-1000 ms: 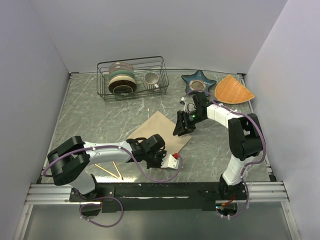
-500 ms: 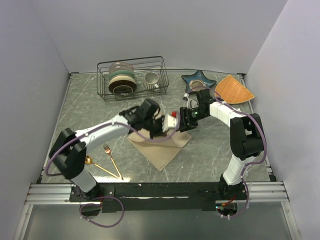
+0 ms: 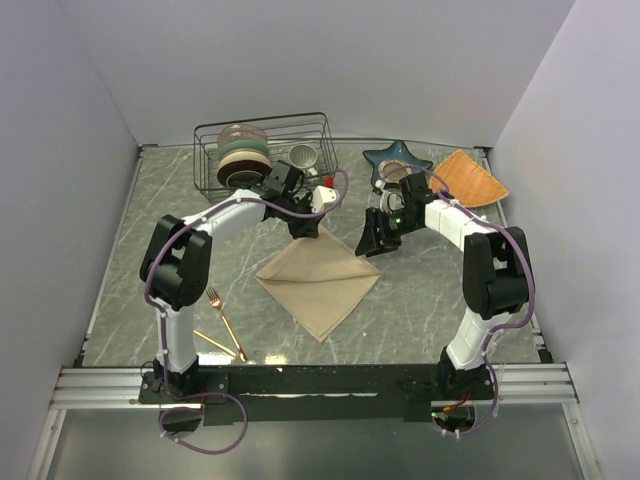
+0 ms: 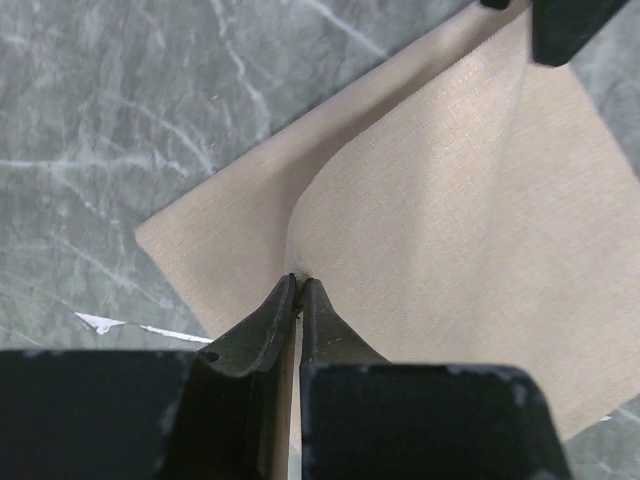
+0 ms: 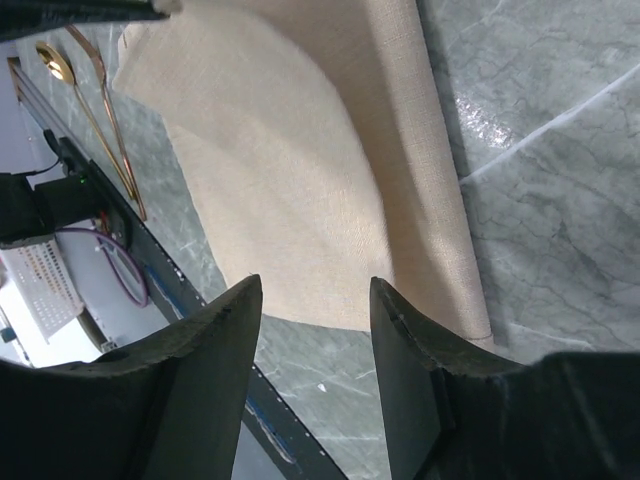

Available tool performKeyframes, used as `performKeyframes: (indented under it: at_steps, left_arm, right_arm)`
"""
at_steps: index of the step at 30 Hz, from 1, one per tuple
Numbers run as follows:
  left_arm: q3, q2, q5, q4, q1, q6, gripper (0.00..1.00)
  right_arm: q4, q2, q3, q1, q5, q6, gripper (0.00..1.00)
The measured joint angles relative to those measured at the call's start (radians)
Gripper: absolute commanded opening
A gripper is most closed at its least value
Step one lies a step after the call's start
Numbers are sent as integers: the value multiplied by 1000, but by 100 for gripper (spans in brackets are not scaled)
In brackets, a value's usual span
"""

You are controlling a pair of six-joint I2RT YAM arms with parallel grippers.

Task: Fold the napkin into a case and place the utensils inside
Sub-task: Fold the top corner of the square-folded napkin at the center of the board.

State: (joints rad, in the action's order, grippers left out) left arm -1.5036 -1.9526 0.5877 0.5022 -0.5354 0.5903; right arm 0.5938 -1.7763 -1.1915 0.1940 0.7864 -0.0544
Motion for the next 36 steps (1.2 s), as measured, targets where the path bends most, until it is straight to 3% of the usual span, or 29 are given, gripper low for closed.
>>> performKeyframes:
  at_steps: [36]
  left_arm:
    - [-85, -140, -30, -16, 22, 55, 12]
  right_arm:
    - [-19, -61, 35, 0, -42, 0, 47]
